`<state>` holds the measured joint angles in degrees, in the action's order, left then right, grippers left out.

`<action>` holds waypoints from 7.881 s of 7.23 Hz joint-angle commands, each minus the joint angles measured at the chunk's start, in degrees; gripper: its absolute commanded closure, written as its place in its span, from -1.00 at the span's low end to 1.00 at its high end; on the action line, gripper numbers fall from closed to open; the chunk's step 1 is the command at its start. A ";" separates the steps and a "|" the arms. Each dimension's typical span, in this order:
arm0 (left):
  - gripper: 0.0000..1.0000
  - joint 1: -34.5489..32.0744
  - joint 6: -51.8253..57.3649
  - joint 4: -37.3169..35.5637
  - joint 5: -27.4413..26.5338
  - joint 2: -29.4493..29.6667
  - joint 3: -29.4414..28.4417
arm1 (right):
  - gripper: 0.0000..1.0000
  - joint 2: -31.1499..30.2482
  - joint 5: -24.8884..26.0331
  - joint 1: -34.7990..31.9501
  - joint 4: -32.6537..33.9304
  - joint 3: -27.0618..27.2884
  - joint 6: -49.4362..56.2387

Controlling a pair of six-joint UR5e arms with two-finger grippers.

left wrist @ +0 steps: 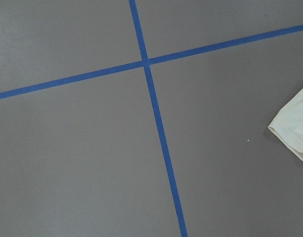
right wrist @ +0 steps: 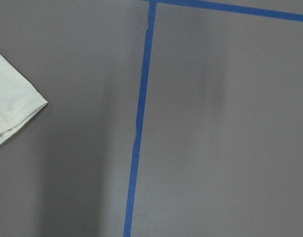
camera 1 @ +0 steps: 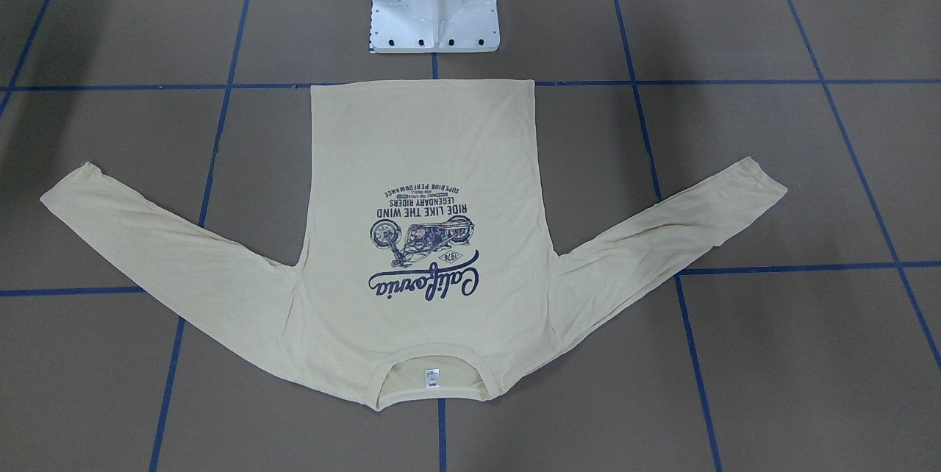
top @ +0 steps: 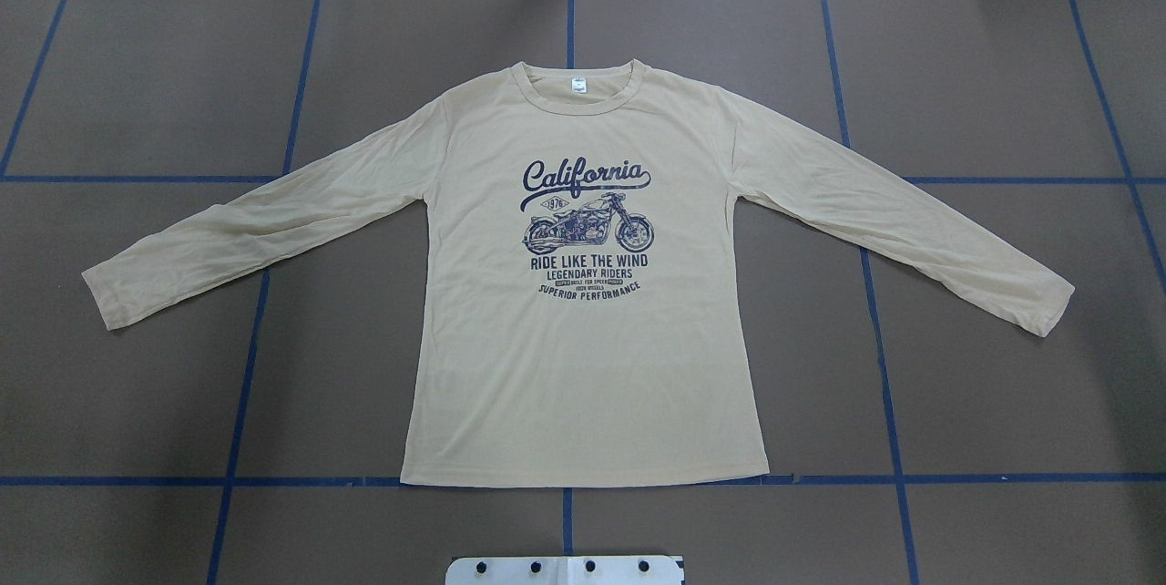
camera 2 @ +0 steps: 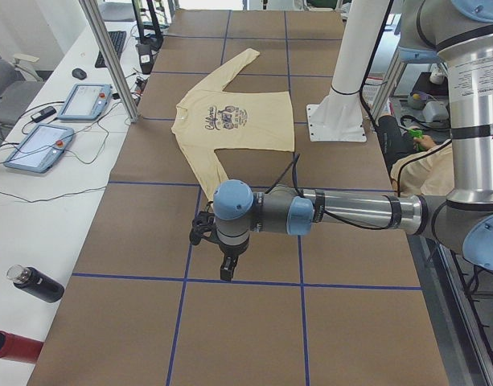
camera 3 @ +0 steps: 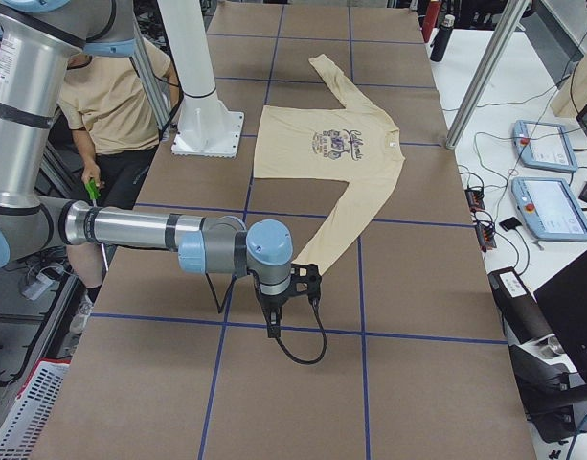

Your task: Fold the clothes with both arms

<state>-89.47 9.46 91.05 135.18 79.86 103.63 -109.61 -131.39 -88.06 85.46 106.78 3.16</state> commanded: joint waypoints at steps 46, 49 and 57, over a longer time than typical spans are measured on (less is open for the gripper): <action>-1.00 0.35 -15.79 31.90 -1.23 8.47 0.26 | 1.00 6.05 30.40 42.89 -43.60 0.13 -64.07; -1.00 0.35 -15.79 31.90 -1.23 8.03 0.26 | 1.00 24.63 33.03 42.27 -37.86 1.59 -68.89; -1.00 0.35 -16.05 31.90 -1.14 7.42 0.17 | 1.00 90.90 54.81 57.98 -0.64 -43.56 -87.60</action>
<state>-89.12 -6.53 122.96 134.07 87.30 103.80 -27.67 -79.47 -33.00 85.00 76.37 -81.12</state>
